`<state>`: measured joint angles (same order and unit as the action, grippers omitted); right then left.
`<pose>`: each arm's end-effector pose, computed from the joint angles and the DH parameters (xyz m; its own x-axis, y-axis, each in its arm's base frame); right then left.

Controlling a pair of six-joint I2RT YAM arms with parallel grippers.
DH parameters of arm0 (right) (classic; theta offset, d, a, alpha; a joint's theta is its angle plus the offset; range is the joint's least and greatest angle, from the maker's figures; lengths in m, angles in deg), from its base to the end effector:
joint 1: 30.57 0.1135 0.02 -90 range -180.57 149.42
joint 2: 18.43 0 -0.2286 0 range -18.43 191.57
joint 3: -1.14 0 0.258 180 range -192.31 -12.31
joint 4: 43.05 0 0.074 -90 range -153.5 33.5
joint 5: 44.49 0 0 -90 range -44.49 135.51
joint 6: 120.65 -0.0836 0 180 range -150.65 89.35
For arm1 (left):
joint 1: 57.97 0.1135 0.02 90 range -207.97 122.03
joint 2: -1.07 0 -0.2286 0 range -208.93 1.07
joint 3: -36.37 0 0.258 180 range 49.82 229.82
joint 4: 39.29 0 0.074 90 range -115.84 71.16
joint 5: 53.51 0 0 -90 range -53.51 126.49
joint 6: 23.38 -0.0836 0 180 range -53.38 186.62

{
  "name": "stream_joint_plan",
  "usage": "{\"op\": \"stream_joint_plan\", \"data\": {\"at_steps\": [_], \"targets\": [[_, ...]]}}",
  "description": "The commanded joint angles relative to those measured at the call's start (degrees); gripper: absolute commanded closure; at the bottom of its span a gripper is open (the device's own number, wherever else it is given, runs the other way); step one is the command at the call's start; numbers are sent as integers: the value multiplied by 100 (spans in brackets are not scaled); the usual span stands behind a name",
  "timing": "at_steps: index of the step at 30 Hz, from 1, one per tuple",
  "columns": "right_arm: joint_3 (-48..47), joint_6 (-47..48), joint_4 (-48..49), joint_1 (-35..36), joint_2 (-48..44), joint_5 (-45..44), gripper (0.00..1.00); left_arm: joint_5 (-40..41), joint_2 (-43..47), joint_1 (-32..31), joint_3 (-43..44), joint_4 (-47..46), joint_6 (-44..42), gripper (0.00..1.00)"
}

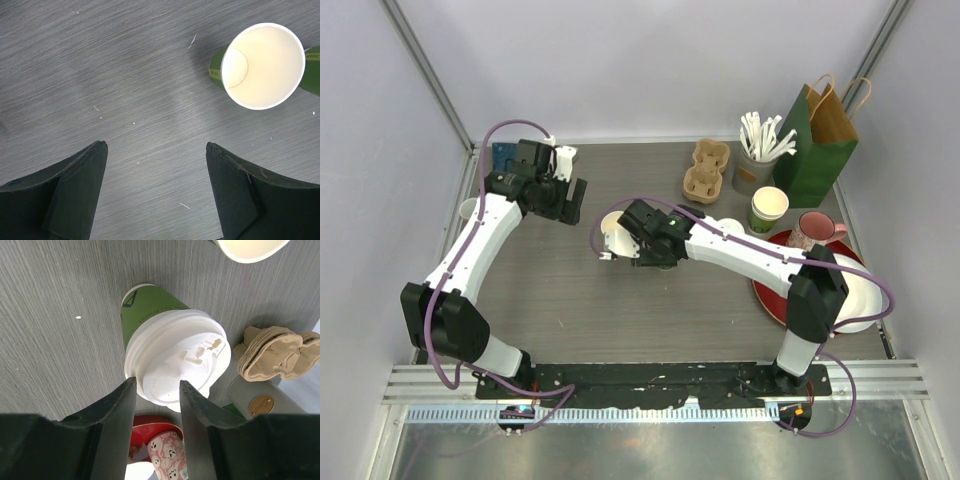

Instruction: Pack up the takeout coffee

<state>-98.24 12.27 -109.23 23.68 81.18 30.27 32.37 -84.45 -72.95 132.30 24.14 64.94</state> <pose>0.2387 0.2940 0.1961 0.0993 -0.9867 -0.1290 -0.8930 -0.0312 -0.4489 0.3371 -0.0964 0.2623 -0.7626 0.2343 -0.6030 0.3221 0.9459 -0.0397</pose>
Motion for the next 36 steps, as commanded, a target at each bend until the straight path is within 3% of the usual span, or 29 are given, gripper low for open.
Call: {"op": "stream_joint_plan", "data": {"at_steps": [1,10,12,19,25,30,36], "targets": [[-240,-90,184,32,-407,83,52,-106,167,22,286,-41,70,16],[-205,-318,667,-20,-733,259,41,-510,167,-13,427,56,315,17],[-205,-590,956,-169,-847,346,35,-607,149,-66,462,65,378,18],[480,-1302,1854,-862,-1523,1680,35,-775,35,-382,445,74,492,19],[560,-2602,2337,-1820,-1884,2964,36,-880,17,-453,462,82,589,22],[629,-4130,2574,-2550,-1770,2597,34,-1073,-35,-900,576,109,791,26],[1007,-4898,2724,-3255,-1472,3114,30,-1188,-281,-1208,822,74,1011,29]]}}
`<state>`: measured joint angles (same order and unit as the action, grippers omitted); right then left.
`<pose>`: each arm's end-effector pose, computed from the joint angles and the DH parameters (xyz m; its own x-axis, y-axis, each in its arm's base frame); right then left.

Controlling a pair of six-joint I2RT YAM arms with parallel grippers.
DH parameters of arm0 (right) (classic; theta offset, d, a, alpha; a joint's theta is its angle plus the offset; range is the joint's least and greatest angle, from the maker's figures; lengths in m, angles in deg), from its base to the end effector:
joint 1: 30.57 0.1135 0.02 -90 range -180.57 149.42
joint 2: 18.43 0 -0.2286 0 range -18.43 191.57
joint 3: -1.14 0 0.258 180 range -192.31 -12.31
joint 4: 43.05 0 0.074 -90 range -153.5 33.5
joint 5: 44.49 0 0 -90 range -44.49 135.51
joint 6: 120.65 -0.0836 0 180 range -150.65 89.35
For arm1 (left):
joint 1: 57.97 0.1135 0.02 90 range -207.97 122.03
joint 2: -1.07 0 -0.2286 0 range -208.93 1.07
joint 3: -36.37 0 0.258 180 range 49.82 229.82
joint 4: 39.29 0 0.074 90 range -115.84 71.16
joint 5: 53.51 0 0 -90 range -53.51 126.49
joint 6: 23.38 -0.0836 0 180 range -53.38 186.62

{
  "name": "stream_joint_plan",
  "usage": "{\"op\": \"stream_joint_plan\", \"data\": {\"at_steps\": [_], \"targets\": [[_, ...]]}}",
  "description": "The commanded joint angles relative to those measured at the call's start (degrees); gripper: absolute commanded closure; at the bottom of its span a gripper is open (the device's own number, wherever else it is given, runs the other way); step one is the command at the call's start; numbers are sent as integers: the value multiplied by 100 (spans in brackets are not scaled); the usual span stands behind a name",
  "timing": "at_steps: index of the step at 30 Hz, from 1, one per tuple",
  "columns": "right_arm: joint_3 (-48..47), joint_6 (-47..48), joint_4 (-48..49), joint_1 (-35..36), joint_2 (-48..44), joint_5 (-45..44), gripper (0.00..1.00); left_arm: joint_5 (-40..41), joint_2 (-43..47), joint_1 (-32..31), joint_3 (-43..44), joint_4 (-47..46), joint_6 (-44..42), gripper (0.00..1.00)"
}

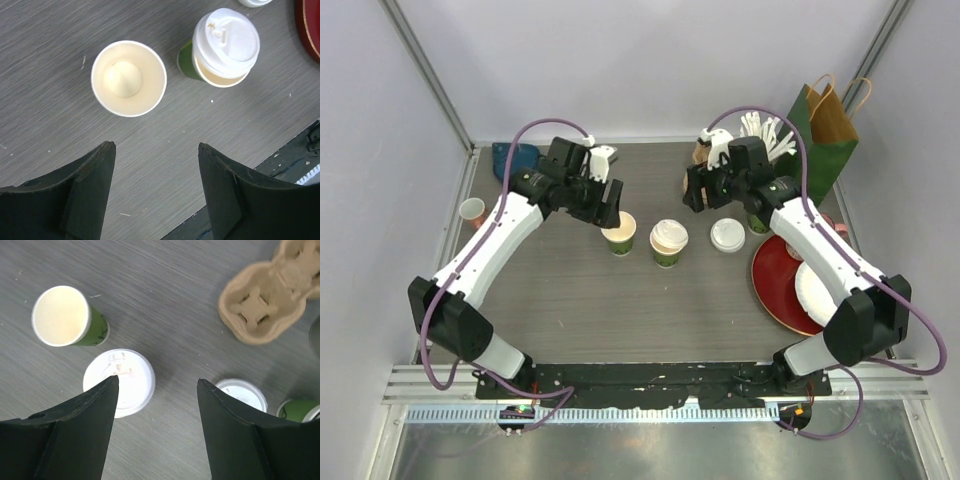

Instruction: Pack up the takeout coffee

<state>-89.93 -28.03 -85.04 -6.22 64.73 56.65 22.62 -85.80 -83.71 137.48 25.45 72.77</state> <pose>0.3373 0.1704 0.2885 -0.4848 -0.2686 -0.8323 -0.5731 0.8165 0.0703 0.3122 -0.1728 0.2855 -0.7509 0.2466 -0.6126 0.4813 0.8395 -0.2521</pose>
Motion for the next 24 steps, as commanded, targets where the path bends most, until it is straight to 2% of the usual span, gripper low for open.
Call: {"op": "stream_joint_plan", "data": {"at_steps": [1,4,5,9,13,17,24], "targets": [[221,-798,496,-274,210,608,30,-204,-181,-246,339,-57,228,29],[266,-403,770,-309,359,1135,34,-204,-374,-397,340,-14,220,30],[222,-80,779,-318,481,1215,39,-221,-409,-423,314,-22,220,30],[-59,538,858,-642,929,2293,47,-283,-383,-441,173,-66,158,30],[-183,968,919,-898,1229,3086,45,-380,-418,-511,76,-75,70,30],[-270,1241,859,-898,1484,3473,39,-371,-497,-599,59,21,9,29],[-402,1312,753,-880,1827,3606,39,-354,-585,-643,76,39,-9,29]]}}
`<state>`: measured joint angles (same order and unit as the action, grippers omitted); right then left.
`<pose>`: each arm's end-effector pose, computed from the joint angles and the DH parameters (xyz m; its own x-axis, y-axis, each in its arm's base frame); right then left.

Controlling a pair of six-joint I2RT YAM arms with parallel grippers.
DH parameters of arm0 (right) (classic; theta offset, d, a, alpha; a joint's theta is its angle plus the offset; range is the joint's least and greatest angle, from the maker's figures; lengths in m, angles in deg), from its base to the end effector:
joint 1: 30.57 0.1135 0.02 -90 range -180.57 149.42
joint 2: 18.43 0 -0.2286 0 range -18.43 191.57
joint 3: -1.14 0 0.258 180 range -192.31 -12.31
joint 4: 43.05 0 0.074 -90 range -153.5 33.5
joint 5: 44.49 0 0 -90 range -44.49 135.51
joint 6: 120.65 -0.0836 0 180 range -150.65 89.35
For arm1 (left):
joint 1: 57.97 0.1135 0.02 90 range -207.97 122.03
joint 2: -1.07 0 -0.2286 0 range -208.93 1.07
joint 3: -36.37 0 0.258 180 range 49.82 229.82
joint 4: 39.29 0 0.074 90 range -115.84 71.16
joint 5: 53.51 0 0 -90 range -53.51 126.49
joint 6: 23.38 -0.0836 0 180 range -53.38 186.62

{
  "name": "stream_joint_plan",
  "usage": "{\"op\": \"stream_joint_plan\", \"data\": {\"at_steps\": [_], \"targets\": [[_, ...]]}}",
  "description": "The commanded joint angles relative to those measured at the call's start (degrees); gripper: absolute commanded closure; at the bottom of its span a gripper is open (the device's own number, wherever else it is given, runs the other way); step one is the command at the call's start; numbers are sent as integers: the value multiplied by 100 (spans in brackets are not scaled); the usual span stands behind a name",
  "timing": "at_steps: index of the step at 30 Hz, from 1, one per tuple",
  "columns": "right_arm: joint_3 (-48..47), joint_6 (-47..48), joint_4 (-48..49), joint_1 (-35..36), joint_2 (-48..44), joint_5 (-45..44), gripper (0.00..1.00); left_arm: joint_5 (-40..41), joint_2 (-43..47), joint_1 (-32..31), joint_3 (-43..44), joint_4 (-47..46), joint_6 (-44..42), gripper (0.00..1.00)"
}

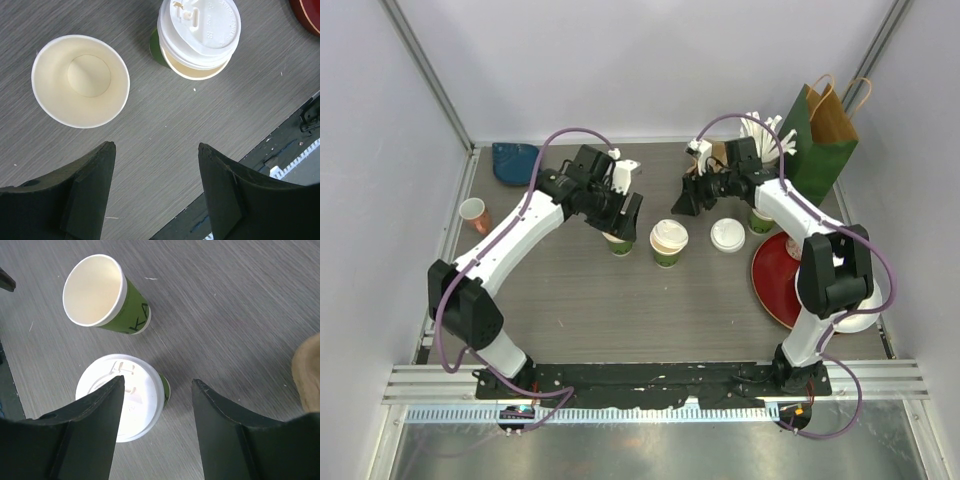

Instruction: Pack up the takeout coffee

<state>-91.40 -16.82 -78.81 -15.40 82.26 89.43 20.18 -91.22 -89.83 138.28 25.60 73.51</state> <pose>0.3849 0.1644 0.2085 -0.4896 -0.3111 -0.8145 -0.8114 0.5047 0.2949 0.3030 -0.2160 0.2583 -0.7701 0.3430 -0.5379 0.5541 0.7775 -0.2975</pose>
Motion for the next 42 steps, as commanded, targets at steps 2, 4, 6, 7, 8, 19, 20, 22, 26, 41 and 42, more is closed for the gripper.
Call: {"op": "stream_joint_plan", "data": {"at_steps": [2,4,6,7,8,19,20,22,26,41,42], "targets": [[-265,243,86,46,170,301,39,-82,-78,-31,4,15,-83,29],[-282,244,77,55,232,319,39,-56,-87,-31,4,33,-83,29],[-282,252,60,82,285,336,29,5,-96,-31,4,33,-83,29],[-282,270,33,90,311,336,28,14,-96,-31,4,33,-74,29],[-291,296,7,108,320,328,24,14,-96,-31,4,41,-74,29],[-511,498,-555,161,636,441,36,102,-79,-31,4,50,-109,29],[-511,507,-547,169,645,468,36,120,-79,-31,13,59,-118,29],[-485,516,-547,187,628,468,36,155,-61,-31,13,68,-127,29],[-441,551,-564,196,584,477,37,181,-52,-31,13,59,-136,29],[-467,665,-819,266,531,345,63,234,-8,-31,74,121,-206,29],[-450,692,-819,275,514,328,67,234,0,-31,74,121,-206,29]]}}
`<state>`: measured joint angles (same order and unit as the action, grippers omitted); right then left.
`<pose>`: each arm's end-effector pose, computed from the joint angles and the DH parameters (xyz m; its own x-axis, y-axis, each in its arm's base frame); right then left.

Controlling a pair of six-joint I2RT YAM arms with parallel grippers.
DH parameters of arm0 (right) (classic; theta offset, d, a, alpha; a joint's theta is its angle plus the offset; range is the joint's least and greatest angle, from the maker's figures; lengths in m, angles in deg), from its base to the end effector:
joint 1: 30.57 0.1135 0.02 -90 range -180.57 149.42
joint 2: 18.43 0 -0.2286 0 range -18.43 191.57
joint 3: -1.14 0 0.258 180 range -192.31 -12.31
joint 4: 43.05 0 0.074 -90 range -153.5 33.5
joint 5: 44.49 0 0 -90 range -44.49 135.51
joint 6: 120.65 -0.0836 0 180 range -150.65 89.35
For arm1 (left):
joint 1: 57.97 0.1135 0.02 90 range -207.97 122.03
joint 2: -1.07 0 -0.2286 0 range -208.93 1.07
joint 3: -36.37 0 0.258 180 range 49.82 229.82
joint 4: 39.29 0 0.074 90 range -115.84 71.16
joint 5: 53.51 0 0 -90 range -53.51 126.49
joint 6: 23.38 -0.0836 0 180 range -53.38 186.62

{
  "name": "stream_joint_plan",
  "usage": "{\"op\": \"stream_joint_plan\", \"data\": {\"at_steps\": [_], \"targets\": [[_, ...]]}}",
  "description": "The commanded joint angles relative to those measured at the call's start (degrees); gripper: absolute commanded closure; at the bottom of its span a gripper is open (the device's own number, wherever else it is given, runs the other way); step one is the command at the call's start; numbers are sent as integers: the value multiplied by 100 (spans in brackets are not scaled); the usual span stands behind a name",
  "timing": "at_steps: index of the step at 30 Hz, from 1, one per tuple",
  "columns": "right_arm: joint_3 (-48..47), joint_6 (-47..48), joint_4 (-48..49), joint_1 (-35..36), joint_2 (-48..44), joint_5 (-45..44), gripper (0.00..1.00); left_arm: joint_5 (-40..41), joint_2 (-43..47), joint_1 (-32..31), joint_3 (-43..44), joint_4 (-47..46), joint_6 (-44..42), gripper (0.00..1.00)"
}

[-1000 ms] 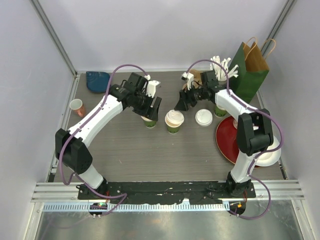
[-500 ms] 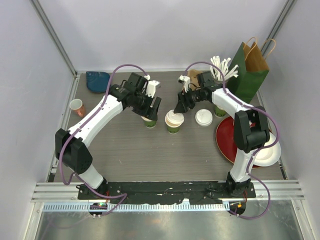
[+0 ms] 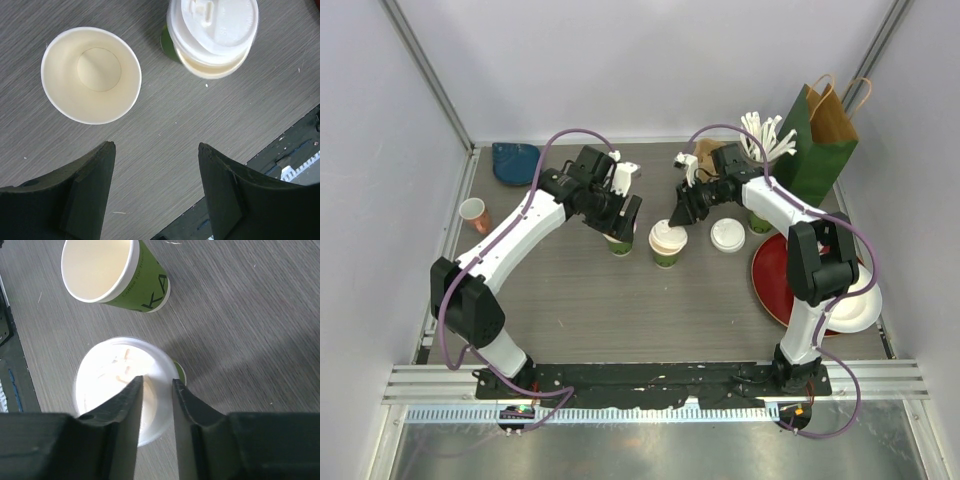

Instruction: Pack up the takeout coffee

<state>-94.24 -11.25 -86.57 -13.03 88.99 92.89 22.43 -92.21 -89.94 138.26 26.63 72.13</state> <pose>0.3768 0.1836 0.1701 -0.5421 -0.4072 -0.7350 -0.8280 0.4081 0.3846 0.3048 -0.2142 0.2498 -0.7707 0.3712 -0.5180 0.5535 0.7927 -0.2554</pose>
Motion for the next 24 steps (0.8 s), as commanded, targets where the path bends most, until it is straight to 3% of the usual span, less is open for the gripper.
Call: {"op": "stream_joint_plan", "data": {"at_steps": [1,17,24], "targets": [[-165,134,-35,39,-194,-53,68,9,99,-20,76,27,-77,29],[326,-76,755,144,-897,-624,93,71,108,-20,103,18,-139,29],[634,-112,1081,407,-1363,-1431,99,88,99,-20,103,-8,-148,29]]}}
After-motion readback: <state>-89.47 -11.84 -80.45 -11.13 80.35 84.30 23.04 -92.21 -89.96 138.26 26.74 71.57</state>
